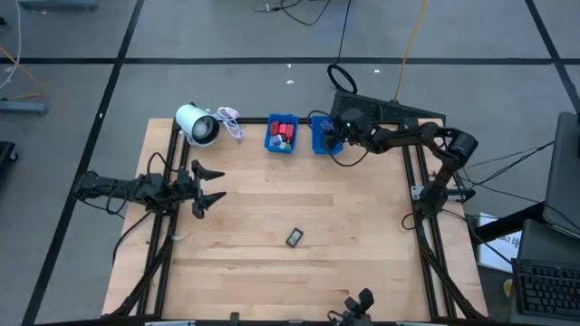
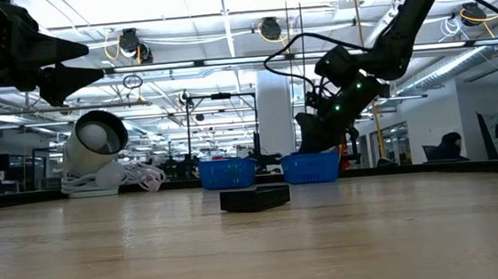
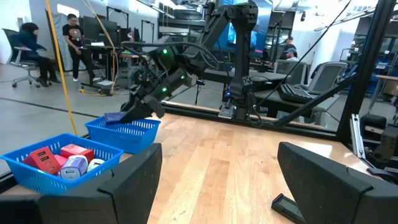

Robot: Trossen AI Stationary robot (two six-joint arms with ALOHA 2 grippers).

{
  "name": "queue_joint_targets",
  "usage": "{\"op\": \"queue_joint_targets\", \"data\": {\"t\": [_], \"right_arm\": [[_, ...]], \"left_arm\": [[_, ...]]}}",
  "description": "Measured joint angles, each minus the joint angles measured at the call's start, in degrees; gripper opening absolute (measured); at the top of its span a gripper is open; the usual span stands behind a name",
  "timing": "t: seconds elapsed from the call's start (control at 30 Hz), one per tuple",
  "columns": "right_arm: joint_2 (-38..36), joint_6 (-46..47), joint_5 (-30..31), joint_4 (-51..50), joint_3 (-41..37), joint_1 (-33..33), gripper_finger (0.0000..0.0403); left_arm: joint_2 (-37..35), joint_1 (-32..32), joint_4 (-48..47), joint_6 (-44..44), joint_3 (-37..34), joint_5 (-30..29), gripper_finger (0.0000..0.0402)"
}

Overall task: Pick & Place Office items
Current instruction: Put the blue digital clock into the right basket, then put the black digital clock into the right basket

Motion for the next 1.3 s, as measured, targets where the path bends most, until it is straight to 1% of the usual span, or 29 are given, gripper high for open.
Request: {"op": "queue_joint_targets", "data": {"t": [0.23, 0.6, 1.1, 1.3], "right_arm": [[1.44, 0.0, -0.02, 0.09, 0.0, 0.02, 0.0164], [1.58, -0.02, -0.02, 0.09, 0.0, 0.02, 0.0166], [1.53, -0.01, -0.03, 0.09, 0.0, 0.02, 0.021], [1.33, -0.06, -0.02, 1.86, 0.0, 1.1, 0.0219]], "left_arm": [[0.0, 0.0, -0.02, 0.0, 0.0, 0.01, 0.0324], [0.0, 0.02, -0.02, 0.0, 0.0, 0.01, 0.0324], [-0.02, 0.0, -0.02, 0.0, 0.0, 0.02, 0.0324], [0.0, 0.02, -0.01, 0.0, 0.0, 0.01, 0.0324]]}}
